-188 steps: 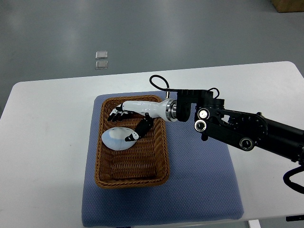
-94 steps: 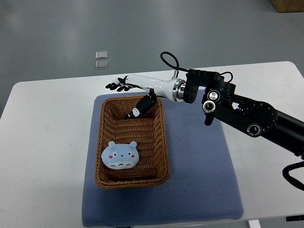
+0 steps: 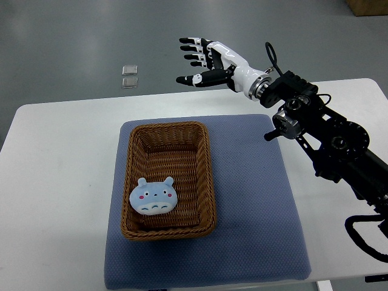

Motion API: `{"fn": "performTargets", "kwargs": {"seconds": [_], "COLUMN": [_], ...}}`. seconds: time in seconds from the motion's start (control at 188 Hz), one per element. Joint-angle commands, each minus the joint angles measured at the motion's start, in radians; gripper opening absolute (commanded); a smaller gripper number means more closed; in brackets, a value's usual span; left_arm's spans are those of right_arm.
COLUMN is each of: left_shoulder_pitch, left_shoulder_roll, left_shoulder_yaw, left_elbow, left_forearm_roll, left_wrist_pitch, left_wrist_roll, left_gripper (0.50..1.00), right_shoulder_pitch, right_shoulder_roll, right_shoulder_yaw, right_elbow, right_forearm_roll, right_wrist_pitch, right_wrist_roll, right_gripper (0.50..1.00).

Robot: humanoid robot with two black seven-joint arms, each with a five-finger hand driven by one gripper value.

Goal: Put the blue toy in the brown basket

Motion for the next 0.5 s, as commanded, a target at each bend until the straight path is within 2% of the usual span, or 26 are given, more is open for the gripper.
{"fn": "performTargets", "kwargs": {"seconds": [0.0, 0.096, 0.271, 0.495], "left_shoulder_pitch": [0.000, 0.000, 0.000, 0.000], "left_shoulder_roll": [0.000, 0.000, 0.000, 0.000], "left_shoulder_yaw": [0.000, 0.000, 0.000, 0.000], "left_elbow": [0.000, 0.000, -0.002, -0.002], "left_forearm_roll": [0.001, 0.001, 0.001, -0.001], "left_wrist_pitch": [0.000, 0.000, 0.000, 0.000], "left_wrist_roll": [0.000, 0.000, -0.001, 0.000], "left_gripper": [1.000, 1.000, 1.000, 1.000], "right_shoulder_pitch": [-0.001, -0.003, -0.001, -0.017], "right_shoulder_roll": [0.030, 0.033, 0.016, -0.007], "right_shoulder_yaw": [0.074, 0.119, 0.129, 0.128], "right_elbow": [-0.071, -0.143, -0.261, -0.313], "right_forearm_roll": [0.046, 0.105, 0.213, 0.391], "right_wrist_pitch": [-0.025, -0.052, -0.055, -0.026], "right_wrist_roll": [0.022, 0.047, 0.113, 0.143], "right_gripper": [0.893, 0.893, 0.891, 0.891]}}
